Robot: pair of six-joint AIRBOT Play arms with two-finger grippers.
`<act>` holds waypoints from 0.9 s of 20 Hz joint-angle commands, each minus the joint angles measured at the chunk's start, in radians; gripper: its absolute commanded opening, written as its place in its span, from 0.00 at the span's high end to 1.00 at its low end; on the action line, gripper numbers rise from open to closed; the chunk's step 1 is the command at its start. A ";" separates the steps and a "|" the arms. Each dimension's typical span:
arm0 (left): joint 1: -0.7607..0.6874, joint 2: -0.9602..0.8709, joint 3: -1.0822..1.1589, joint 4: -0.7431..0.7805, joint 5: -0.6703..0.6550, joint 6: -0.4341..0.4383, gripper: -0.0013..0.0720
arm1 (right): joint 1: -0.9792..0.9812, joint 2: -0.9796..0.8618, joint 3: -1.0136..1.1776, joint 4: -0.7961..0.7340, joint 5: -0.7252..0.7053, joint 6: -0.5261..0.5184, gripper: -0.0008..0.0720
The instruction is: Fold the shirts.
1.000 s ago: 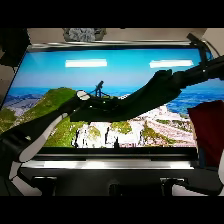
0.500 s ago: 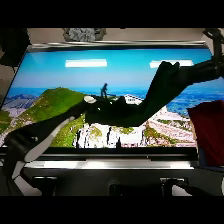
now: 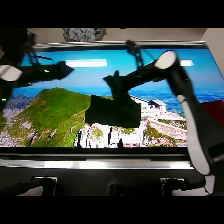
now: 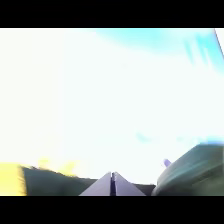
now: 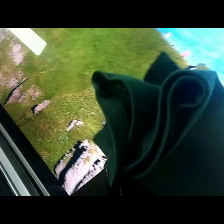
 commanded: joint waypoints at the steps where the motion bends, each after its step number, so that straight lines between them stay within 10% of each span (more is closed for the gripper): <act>1: 0.140 0.161 0.000 0.073 -0.034 -0.011 0.94 | 0.116 -0.156 0.000 0.065 -0.135 0.038 0.92; 2: 0.163 0.189 0.000 0.073 -0.035 -0.011 0.94 | 0.133 -0.193 0.000 0.066 -0.161 0.060 0.86; 4: 0.189 0.220 0.000 0.073 -0.038 -0.011 0.94 | 0.149 -0.244 0.000 0.109 -0.194 0.060 0.19; 5: 0.195 0.226 0.000 0.074 -0.041 -0.010 0.94 | 0.144 -0.250 0.000 0.120 -0.185 0.040 0.13; 13: 0.203 0.224 0.000 0.158 -0.093 -0.007 0.94 | -0.223 -0.115 -0.033 -0.424 0.367 0.030 0.13; 18: 0.197 0.225 0.000 0.120 -0.113 -0.007 0.94 | -0.288 -0.094 -0.339 -0.155 0.124 0.030 0.12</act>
